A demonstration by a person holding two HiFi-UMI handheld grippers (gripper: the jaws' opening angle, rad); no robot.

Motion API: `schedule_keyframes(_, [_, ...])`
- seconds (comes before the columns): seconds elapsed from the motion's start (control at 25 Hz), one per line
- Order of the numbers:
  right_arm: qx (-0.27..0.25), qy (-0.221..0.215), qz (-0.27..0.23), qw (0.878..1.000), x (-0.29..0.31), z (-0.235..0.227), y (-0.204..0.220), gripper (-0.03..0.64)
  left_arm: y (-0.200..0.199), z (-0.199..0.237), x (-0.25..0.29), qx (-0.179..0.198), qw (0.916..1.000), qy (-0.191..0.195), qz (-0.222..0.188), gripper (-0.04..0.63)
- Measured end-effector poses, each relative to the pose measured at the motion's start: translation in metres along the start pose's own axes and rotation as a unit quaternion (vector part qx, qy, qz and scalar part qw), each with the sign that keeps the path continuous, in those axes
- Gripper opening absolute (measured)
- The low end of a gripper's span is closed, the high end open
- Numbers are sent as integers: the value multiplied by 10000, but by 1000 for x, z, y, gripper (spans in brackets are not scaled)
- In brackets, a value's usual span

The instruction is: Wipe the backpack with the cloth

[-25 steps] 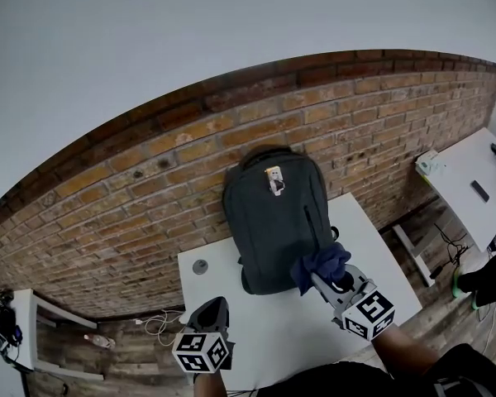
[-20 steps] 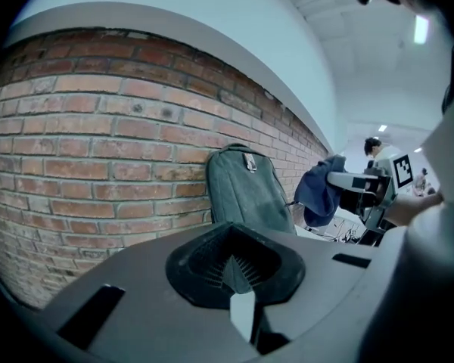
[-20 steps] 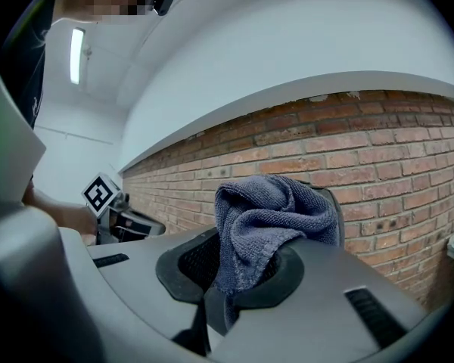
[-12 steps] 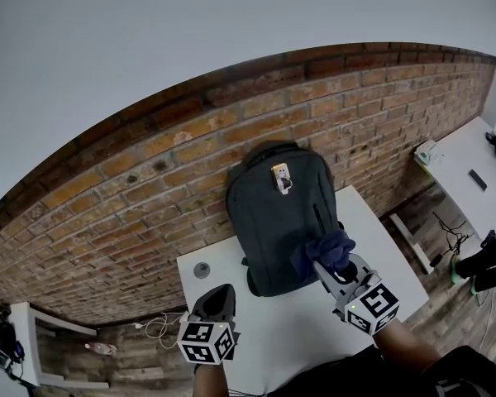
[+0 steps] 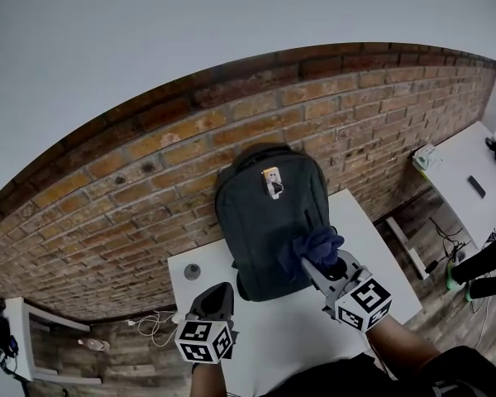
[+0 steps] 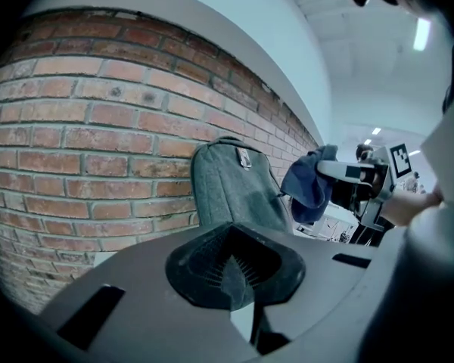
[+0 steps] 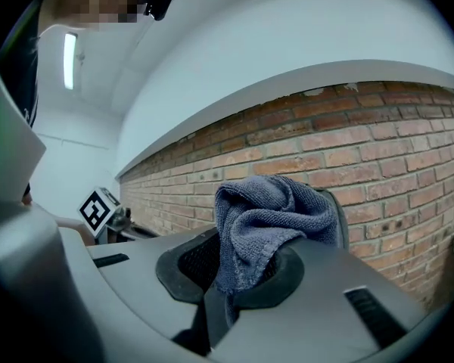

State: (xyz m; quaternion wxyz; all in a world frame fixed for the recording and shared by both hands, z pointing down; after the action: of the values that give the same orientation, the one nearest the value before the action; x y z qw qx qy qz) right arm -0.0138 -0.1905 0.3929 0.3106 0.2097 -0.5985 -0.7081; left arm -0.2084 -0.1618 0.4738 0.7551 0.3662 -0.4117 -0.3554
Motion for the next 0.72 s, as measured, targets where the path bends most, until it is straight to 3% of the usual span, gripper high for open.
schedule_keyframes(0.28, [-613, -231, 51, 9978, 24, -15, -15, 38, 2, -9, 8, -105, 9997, -208, -40, -6])
schedule_keyframes(0.72, [-609, -378, -160, 9973, 103, -44, -63, 38, 2, -15, 13, -129, 9989, -455, -52, -6])
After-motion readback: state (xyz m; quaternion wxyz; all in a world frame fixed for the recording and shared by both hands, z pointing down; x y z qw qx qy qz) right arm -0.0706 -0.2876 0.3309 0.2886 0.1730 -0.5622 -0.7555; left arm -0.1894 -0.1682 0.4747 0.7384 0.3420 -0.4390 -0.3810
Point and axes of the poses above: the fingertips, and each gripper's own axes: x forward along the fingers, z to its left, y out of its underside, the point moved 2 cm from there along -x, backward along the fingers, and after that the axes turned 14 degrees about -x, right-handed, at the moved point
